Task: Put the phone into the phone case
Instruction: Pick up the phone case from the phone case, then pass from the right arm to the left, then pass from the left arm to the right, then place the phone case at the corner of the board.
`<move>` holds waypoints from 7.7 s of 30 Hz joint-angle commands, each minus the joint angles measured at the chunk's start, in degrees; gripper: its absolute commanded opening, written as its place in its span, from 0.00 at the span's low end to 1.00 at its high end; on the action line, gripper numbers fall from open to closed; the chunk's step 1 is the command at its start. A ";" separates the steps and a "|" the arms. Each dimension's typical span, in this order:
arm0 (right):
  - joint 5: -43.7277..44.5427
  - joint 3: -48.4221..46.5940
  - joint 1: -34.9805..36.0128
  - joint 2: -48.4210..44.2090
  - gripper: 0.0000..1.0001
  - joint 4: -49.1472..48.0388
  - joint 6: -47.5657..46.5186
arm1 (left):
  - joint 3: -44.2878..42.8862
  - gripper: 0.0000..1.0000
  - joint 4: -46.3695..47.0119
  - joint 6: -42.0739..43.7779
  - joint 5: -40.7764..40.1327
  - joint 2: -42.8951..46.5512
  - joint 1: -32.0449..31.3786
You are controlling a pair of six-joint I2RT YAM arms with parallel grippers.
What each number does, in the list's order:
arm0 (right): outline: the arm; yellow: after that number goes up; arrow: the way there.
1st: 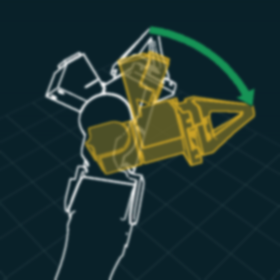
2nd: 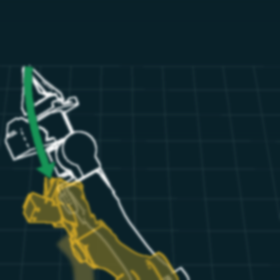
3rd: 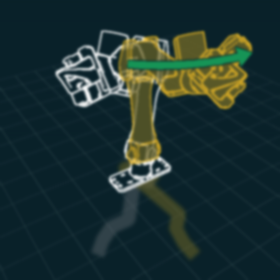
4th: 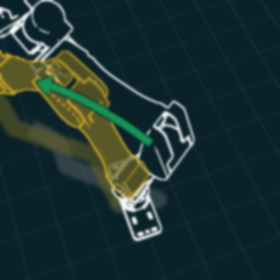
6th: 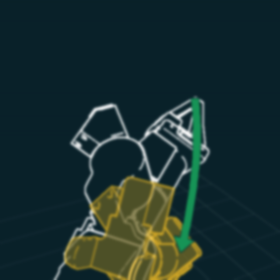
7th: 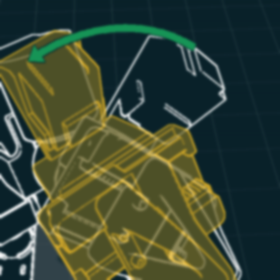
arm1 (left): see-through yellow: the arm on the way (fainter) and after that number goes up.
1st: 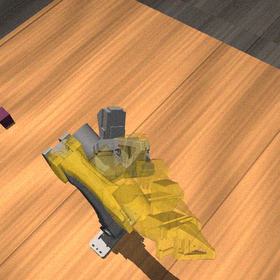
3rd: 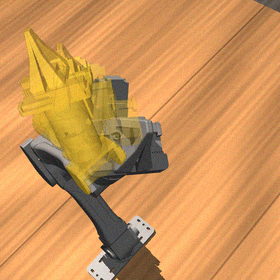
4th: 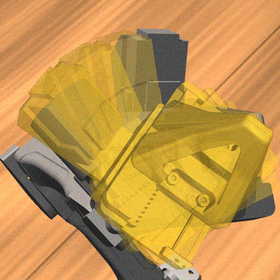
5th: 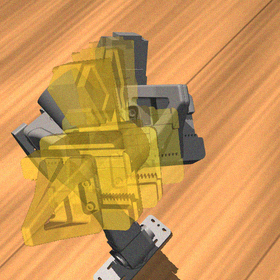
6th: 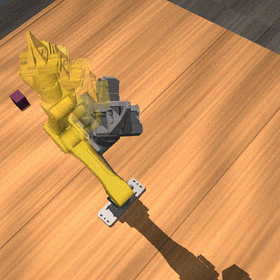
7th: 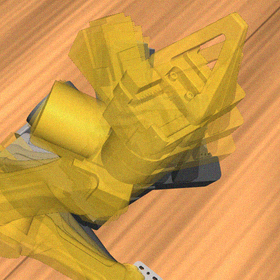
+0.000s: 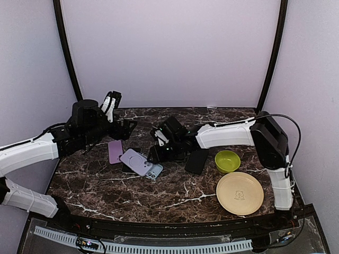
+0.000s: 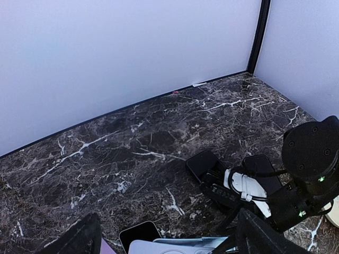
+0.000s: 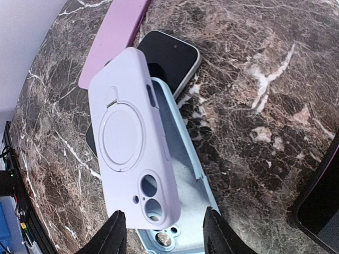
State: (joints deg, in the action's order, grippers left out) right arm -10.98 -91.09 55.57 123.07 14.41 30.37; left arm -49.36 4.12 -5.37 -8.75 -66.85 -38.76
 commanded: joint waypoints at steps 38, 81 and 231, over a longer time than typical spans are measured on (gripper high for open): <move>-25.42 5.55 -4.50 -3.56 0.00 -15.85 0.87 | -0.23 0.89 1.05 -0.49 6.21 2.13 0.47; -15.33 9.86 -4.86 -44.11 0.00 18.79 -46.87 | -6.76 0.37 -6.38 11.37 64.52 1.96 2.11; 3.39 45.50 2.28 -32.75 0.43 -0.49 24.66 | 5.15 0.83 16.57 23.36 -13.11 3.49 -10.04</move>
State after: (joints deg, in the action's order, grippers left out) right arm -16.03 -42.35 57.71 92.82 3.29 56.69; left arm -44.14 18.59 18.98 -16.91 -64.51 -48.95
